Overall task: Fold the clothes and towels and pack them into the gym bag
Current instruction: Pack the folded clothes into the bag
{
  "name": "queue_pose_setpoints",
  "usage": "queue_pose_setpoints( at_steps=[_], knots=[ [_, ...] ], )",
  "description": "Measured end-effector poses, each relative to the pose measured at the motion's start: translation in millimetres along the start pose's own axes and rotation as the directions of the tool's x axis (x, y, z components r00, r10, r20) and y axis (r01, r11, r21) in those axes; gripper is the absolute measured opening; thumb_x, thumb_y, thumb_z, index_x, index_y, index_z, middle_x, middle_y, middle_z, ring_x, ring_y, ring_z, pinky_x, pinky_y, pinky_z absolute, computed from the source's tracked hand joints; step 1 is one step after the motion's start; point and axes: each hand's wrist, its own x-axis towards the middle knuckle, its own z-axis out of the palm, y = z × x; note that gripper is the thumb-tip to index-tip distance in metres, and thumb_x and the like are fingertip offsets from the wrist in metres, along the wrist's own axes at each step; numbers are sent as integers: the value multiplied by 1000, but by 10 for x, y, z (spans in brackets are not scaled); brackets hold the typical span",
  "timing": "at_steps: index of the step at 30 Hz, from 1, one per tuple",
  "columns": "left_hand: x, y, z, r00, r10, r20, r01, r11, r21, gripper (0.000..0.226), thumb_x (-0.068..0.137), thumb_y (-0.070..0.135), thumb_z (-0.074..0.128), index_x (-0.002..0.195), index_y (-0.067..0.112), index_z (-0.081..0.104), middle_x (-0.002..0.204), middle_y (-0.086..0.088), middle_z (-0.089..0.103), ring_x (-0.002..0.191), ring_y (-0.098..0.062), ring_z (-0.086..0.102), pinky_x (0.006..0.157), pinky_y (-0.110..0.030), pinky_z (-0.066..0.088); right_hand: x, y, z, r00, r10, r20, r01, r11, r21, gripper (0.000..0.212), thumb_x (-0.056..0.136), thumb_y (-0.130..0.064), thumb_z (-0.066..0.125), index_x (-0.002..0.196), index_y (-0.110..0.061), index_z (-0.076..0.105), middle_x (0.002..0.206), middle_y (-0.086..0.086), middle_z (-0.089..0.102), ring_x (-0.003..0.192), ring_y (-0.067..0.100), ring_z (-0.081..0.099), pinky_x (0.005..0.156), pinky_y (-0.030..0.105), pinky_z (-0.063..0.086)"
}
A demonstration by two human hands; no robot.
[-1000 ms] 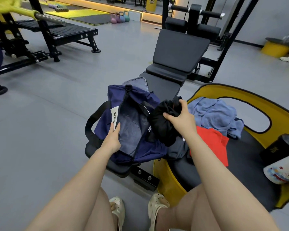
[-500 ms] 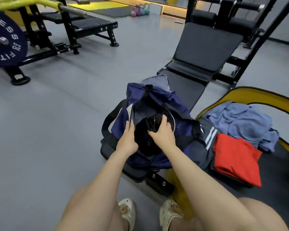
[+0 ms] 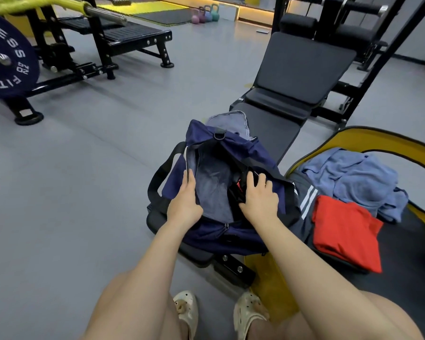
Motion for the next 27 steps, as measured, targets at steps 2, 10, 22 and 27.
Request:
queue_pose_setpoints(
  at_steps=[2, 10, 22, 27],
  knots=[
    [-15, 6, 19, 1000, 10, 29, -10, 1000, 16, 95, 79, -9, 42, 152, 26, -8, 160, 11, 0, 82, -22, 55, 46, -22, 30, -52, 6, 81, 986, -100, -136, 95, 994, -46, 106, 57, -30, 87, 147, -11, 34, 143, 15, 42, 121, 38, 48, 90, 48, 46],
    [-23, -4, 20, 998, 11, 69, -13, 999, 32, 94, 81, -8, 44, 152, 25, -9, 159, 12, -8, 88, -20, 56, 55, -27, 41, 8, -11, 132, 923, -357, -145, 293, 895, -337, 33, 50, -22, 87, 76, -7, 74, 126, 17, 60, 116, 39, 55, 107, 52, 36],
    [-58, 56, -10, 995, 3, 103, -8, 998, 56, 93, 81, -11, 41, 152, 22, -10, 159, 11, -12, 119, -22, 51, 68, -35, 49, 153, -294, -34, 918, -393, -39, 395, 911, 114, 29, 95, -21, 50, 116, -10, 65, 119, 3, 60, 111, 27, 44, 84, 39, 47],
    [-53, 22, -13, 994, -4, 109, -1, 999, 51, 95, 79, -14, 39, 151, 23, -11, 158, 13, -13, 123, -18, 47, 65, -33, 45, 115, -325, 95, 925, -379, 18, 344, 858, 382, 51, 97, -46, 45, 142, -22, 42, 133, 2, 50, 123, 24, 38, 93, 40, 45]
  ],
)
